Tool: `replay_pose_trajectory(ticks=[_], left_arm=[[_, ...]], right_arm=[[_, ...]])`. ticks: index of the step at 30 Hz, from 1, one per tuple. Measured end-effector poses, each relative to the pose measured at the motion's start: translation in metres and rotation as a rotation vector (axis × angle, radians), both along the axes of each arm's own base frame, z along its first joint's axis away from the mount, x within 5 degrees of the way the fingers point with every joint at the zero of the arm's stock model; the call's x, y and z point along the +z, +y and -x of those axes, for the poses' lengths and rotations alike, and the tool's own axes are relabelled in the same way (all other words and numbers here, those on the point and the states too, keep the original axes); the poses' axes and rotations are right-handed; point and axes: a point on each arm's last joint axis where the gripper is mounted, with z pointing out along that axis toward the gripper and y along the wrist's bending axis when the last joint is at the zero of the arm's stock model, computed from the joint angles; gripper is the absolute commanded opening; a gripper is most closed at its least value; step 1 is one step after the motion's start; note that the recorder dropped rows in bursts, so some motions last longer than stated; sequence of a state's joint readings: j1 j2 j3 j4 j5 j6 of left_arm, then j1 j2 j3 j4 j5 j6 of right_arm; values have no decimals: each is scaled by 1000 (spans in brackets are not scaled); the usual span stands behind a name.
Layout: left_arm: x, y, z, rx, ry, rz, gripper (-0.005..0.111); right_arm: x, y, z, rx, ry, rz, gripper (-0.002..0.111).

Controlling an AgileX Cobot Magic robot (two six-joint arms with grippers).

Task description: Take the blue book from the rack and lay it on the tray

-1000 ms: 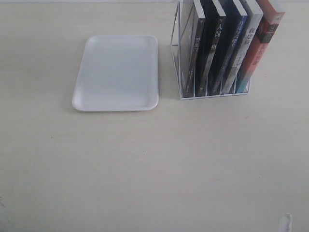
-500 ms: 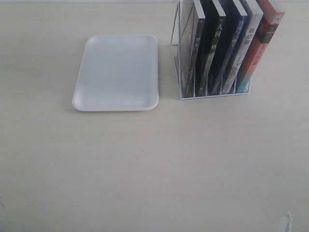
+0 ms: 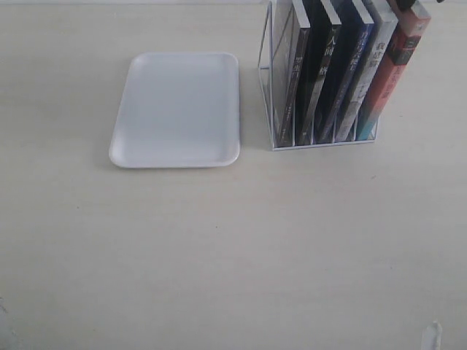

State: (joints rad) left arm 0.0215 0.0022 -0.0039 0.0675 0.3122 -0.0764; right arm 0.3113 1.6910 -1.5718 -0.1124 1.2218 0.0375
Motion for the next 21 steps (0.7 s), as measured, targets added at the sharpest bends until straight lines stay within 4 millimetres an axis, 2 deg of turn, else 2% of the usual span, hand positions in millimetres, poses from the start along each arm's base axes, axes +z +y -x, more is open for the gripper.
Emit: replay_pose_trajectory(ticks=[5,12,17,19,21], left_arm=[[0,0,0,0,0,0,6],[0,0,0,0,0,0,6],[0,0,0,0,0,0,6],[0,0,0,0,0,0,6],[0,0,0,0,0,0,6]], right_arm=[[-5,1,-2,0,14,2,45],[-25,5,-12,-1,69,10,45],[-31,6,-14,-1,86,16,44],[-31,6,-14,-1,86,16,38],[-31,6,-14,-1,86,16,25]])
